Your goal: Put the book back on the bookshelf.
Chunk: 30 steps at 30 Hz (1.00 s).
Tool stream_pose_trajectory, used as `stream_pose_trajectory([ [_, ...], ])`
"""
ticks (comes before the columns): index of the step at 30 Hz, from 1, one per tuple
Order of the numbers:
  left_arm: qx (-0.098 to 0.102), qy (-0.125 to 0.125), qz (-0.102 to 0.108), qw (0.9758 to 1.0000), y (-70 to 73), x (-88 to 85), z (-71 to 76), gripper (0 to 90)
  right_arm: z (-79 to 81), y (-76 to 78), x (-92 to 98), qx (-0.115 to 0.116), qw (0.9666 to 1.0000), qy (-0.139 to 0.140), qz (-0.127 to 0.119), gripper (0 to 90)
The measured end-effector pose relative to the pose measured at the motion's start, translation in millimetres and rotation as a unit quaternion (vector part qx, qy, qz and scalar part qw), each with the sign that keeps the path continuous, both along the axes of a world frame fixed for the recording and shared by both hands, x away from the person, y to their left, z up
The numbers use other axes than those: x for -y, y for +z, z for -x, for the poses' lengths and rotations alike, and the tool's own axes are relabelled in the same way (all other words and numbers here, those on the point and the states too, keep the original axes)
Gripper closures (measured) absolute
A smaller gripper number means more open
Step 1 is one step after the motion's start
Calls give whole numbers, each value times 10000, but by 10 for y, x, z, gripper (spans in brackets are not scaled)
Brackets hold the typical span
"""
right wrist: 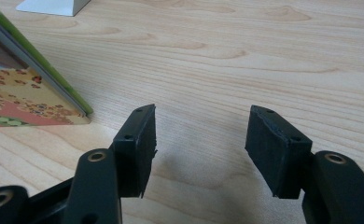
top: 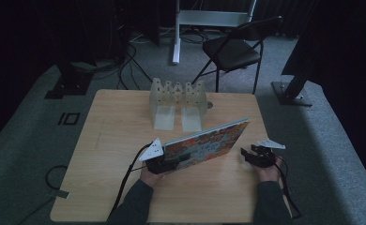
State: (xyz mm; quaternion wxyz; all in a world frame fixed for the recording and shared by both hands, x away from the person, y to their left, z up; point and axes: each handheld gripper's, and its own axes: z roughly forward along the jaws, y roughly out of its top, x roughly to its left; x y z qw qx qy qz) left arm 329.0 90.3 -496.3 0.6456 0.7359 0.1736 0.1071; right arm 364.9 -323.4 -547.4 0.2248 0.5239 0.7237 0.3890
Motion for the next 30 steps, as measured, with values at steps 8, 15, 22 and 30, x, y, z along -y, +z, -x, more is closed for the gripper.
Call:
stream_pose_trajectory([
  [8, 81, 62, -63, 9999, -12, 16, 27, 756, -1, -2, 3, -23, 10000, 3, -5, 423],
  [15, 109, 230, -48, 9997, -18, 22, 26, 770, -1, -2, 3, -45, 10000, -7, -22, 423],
  [22, -26, 228, 8, 9997, -86, 14, 3, 699, -1, -2, 5, -48, 10000, -4, -30, 423],
  [30, 71, 192, -28, 9998, -106, 23, 11, 769, -3, -3, 6, -77, 10000, 24, -41, 421],
])
